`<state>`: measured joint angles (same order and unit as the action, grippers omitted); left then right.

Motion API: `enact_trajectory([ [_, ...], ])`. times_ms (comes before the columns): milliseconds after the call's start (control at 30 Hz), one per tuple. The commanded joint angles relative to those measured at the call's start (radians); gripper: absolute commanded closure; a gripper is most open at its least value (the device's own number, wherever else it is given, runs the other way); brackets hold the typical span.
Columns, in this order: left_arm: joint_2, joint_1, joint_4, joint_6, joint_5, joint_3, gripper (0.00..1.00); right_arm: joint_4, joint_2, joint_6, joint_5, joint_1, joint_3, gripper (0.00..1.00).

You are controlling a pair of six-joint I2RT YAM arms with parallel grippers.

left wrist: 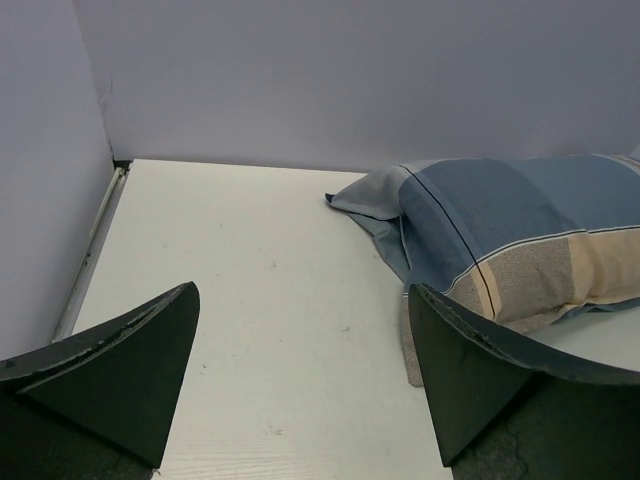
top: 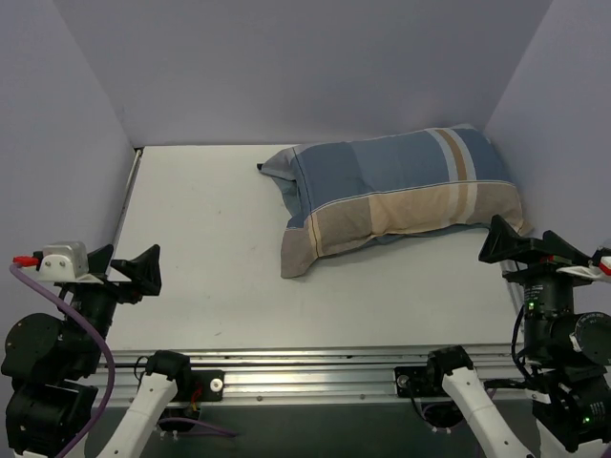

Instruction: Remove the pillowcase from the pillow

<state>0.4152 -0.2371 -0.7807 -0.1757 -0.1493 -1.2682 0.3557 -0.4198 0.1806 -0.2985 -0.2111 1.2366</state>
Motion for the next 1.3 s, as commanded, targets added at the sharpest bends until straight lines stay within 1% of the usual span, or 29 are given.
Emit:
enact_trajectory([
  [0, 0.023, -0.004, 0.04, -0.007, 0.014, 0.018, 0.06, -0.038, -0.016, 0.052, -0.019, -0.005, -0.031, 0.0],
  [67, 0.034, -0.004, 0.041, -0.01, 0.02, 0.036, 0.06, -0.029, -0.042, 0.097, -0.027, -0.005, -0.051, 0.0],
  [100, 0.039, -0.004, 0.043, -0.011, 0.022, 0.044, 0.06, -0.012, -0.071, 0.149, -0.024, -0.005, -0.072, 0.0],
  [233, 0.074, -0.004, 0.052, -0.027, 0.024, 0.084, 0.06, 0.009, -0.175, 0.233, 0.091, -0.007, -0.124, 0.0],
  [300, 0.088, -0.004, 0.067, -0.034, 0.025, 0.124, 0.06, 0.003, -0.238, 0.279, 0.117, -0.007, -0.149, 0.0],
  [333, 0.091, -0.004, 0.09, -0.039, 0.028, 0.141, 0.06, -0.015, -0.256, 0.28, 0.145, -0.005, -0.188, 0.0],
  [367, 0.092, -0.004, 0.103, -0.051, 0.03, 0.157, 0.06, -0.058, -0.275, 0.278, 0.213, -0.005, -0.212, 0.0],
  [433, 0.093, -0.004, 0.142, -0.061, 0.036, 0.222, 0.06, -0.093, -0.35, 0.318, 0.261, -0.005, -0.245, 0.0],
  [467, 0.093, -0.004, 0.155, -0.067, 0.037, 0.243, 0.06, -0.142, -0.379, 0.326, 0.288, -0.007, -0.274, 0.0],
  [500, 0.094, -0.004, 0.167, -0.067, 0.039, 0.283, 0.06, -0.168, -0.449, 0.329, 0.359, -0.007, -0.285, 0.0],
  [567, 0.097, -0.004, 0.196, -0.074, 0.036, 0.322, 0.06, -0.231, -0.528, 0.327, 0.39, -0.017, -0.292, 0.0],
  [600, 0.099, -0.004, 0.204, -0.079, 0.034, 0.337, 0.06, -0.245, -0.604, 0.326, 0.362, -0.031, -0.286, 0.0],
  [667, 0.099, -0.004, 0.23, -0.106, 0.03, 0.388, 0.06, -0.283, -0.669, 0.326, 0.273, -0.115, -0.261, 0.0],
  [700, 0.096, -0.004, 0.239, -0.119, 0.03, 0.406, 0.06, -0.296, -0.719, 0.327, 0.212, -0.151, -0.252, 0.0],
  [733, 0.094, -0.002, 0.257, -0.125, 0.034, 0.443, 0.06, -0.31, -0.747, 0.333, 0.108, -0.219, -0.243, 0.0],
  [767, 0.089, -0.002, 0.267, -0.136, 0.039, 0.461, 0.06, -0.319, -0.772, 0.344, 0.06, -0.249, -0.23, 0.0],
  [833, 0.085, 0.01, 0.262, -0.13, 0.04, 0.477, 0.06, -0.346, -0.856, 0.372, -0.026, -0.304, -0.195, 0.0],
  [867, 0.086, 0.015, 0.259, -0.128, 0.021, 0.472, 0.06, -0.391, -0.881, 0.379, -0.115, -0.357, -0.184, 0.0],
  [933, 0.083, 0.015, 0.258, -0.128, 0.005, 0.474, 0.06, -0.414, -0.967, 0.395, -0.2, -0.408, -0.145, 0.0],
  [967, 0.083, 0.013, 0.256, -0.13, 0.004, 0.475, 0.06, -0.423, -0.996, 0.402, -0.29, -0.453, -0.129, 0.0],
  [1000, 0.086, 0.013, 0.255, -0.13, 0.005, 0.475, 0.06, -0.422, -1.057, 0.424, -0.325, -0.47, -0.112, 0.0],
  [1067, 0.085, 0.013, 0.25, -0.13, 0.004, 0.477, 0.06, -0.413, -1.117, 0.442, -0.42, -0.516, -0.056, 0.0],
  [1200, 0.085, 0.013, 0.251, -0.127, -0.015, 0.477, 0.06, -0.373, -1.296, 0.442, -0.508, -0.562, 0.058, 0.0],
  [1233, 0.085, 0.013, 0.251, -0.127, -0.015, 0.477, 0.06, -0.354, -1.327, 0.46, -0.533, -0.568, 0.084, 0.0],
  [1267, 0.085, 0.013, 0.253, -0.127, -0.015, 0.477, 0.06, -0.275, -1.356, 0.473, -0.557, -0.57, 0.134, 0.0],
])
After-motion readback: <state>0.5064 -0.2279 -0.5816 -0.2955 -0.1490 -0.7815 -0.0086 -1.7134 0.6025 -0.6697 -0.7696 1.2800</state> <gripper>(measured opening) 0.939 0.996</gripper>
